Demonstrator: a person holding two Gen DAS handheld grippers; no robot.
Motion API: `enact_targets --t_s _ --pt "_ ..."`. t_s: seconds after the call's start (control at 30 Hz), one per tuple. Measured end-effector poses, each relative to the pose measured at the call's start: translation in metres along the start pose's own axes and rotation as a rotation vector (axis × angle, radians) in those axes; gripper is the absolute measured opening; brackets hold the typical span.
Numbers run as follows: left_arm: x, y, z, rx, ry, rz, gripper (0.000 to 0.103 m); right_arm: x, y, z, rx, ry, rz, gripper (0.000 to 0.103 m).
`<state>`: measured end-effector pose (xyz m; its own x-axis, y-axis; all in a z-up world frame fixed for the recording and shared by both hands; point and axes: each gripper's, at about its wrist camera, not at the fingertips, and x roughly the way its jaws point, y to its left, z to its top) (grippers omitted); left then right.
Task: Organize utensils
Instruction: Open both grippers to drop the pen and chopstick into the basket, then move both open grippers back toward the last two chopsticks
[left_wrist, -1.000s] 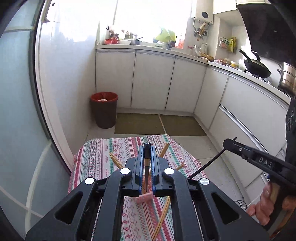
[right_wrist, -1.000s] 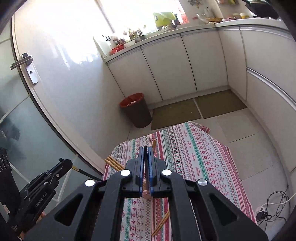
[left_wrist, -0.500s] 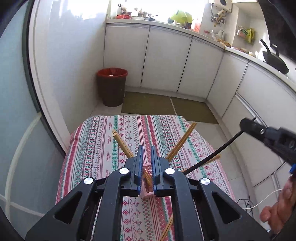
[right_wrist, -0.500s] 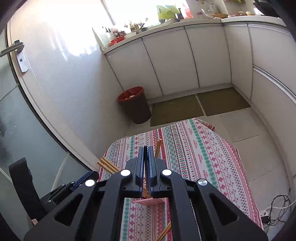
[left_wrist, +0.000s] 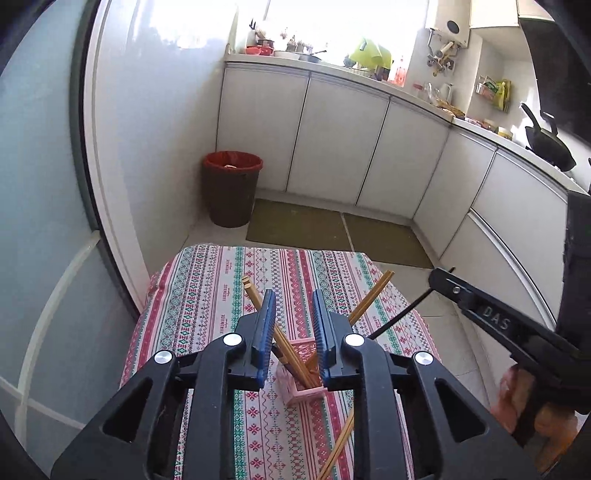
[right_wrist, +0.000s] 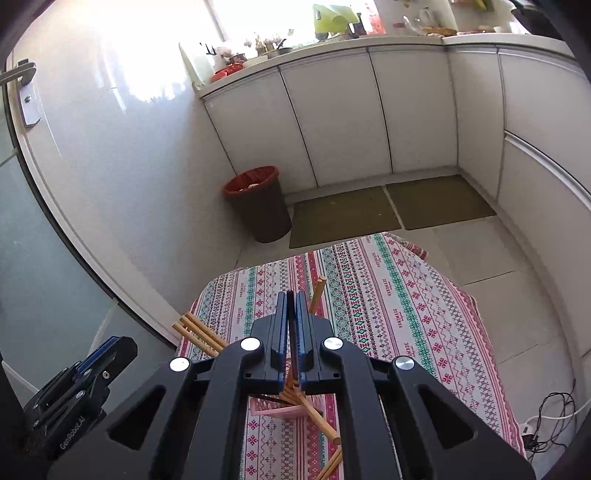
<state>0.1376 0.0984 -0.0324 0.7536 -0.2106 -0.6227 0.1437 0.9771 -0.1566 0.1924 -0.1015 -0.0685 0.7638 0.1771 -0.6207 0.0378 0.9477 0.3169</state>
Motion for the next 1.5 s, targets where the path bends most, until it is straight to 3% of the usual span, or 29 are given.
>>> enact_targets --t_s 0.17,0.3,0.43,0.53,0.67,0.83,1.03,1.17,1.5 --pt "-0.002 -0.001 -0.002 0.007 -0.005 0.017 0.025 0.005 -0.003 -0.004 0.001 0.023 -0.023 0.011" --pt "-0.006 -0.004 -0.002 0.016 -0.017 0.038 0.031 -0.01 0.003 -0.007 -0.047 -0.024 -0.059 0.035" --pt "-0.009 -0.008 -0.004 0.028 -0.025 0.051 0.033 -0.02 0.007 -0.008 -0.077 -0.038 -0.073 0.035" --pt "-0.012 -0.009 -0.005 0.031 -0.032 0.059 0.043 -0.027 0.009 -0.011 -0.088 -0.046 -0.083 0.039" --pt "-0.017 -0.009 -0.007 0.029 -0.058 0.084 0.064 -0.036 0.012 -0.02 -0.131 -0.083 -0.136 0.056" --pt "-0.026 -0.011 -0.009 0.037 -0.091 0.113 0.074 -0.049 0.007 -0.029 -0.129 -0.136 -0.209 0.071" --pt "-0.035 -0.012 -0.015 0.034 -0.136 0.15 0.094 -0.066 -0.001 -0.037 -0.11 -0.197 -0.297 0.09" --pt "-0.037 -0.012 -0.018 0.033 -0.132 0.156 0.096 -0.072 -0.004 -0.04 -0.1 -0.195 -0.313 0.095" --pt "-0.04 -0.015 -0.028 0.05 -0.12 0.152 0.096 -0.079 -0.019 -0.05 -0.06 -0.155 -0.312 0.095"
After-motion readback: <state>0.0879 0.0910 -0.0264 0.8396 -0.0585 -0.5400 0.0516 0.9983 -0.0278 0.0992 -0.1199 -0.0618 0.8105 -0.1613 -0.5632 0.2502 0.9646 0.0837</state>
